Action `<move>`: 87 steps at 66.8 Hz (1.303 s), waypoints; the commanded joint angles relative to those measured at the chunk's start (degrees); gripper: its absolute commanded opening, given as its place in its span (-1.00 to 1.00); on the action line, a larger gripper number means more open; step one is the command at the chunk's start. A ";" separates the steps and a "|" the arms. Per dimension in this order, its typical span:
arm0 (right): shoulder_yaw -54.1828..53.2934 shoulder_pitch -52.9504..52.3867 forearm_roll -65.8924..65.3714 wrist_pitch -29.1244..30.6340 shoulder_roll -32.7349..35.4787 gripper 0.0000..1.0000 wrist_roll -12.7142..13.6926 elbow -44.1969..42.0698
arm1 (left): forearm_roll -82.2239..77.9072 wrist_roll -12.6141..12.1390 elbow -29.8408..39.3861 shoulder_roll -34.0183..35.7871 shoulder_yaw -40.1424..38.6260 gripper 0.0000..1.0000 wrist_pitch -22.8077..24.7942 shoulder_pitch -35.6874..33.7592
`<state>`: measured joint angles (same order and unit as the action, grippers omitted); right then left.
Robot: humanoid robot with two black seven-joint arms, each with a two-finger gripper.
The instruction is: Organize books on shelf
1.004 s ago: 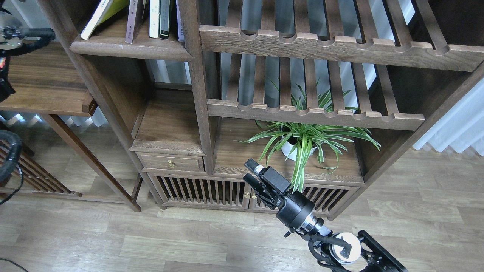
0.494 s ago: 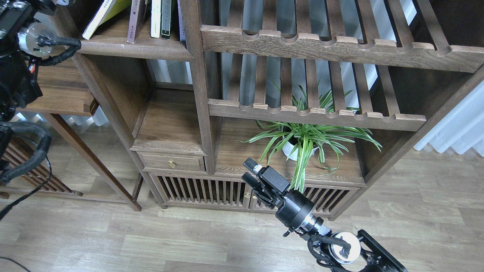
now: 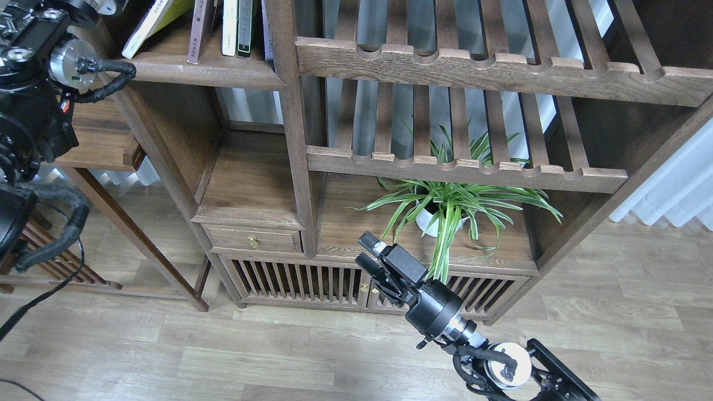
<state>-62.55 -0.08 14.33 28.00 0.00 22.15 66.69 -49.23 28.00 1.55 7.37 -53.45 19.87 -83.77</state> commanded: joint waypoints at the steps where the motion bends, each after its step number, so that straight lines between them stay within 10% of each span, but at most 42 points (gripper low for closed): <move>1: -0.03 0.25 0.00 0.00 0.00 0.85 0.00 0.02 | 0.63 -0.23 0.21 -0.51 0.81 -0.81 -0.09 0.01; 15: -0.03 0.69 0.00 0.00 0.00 0.85 0.00 0.02 | 0.72 -0.05 1.70 -0.60 1.07 -0.41 -0.10 -0.25; 87: -0.74 0.61 0.61 0.00 0.00 0.85 -0.27 0.98 | 10.21 0.00 34.30 8.89 -0.07 -0.28 1.40 9.32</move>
<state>-63.04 0.62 14.03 28.00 0.00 22.11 66.03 -39.22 27.52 30.52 14.51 -52.88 21.02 -77.92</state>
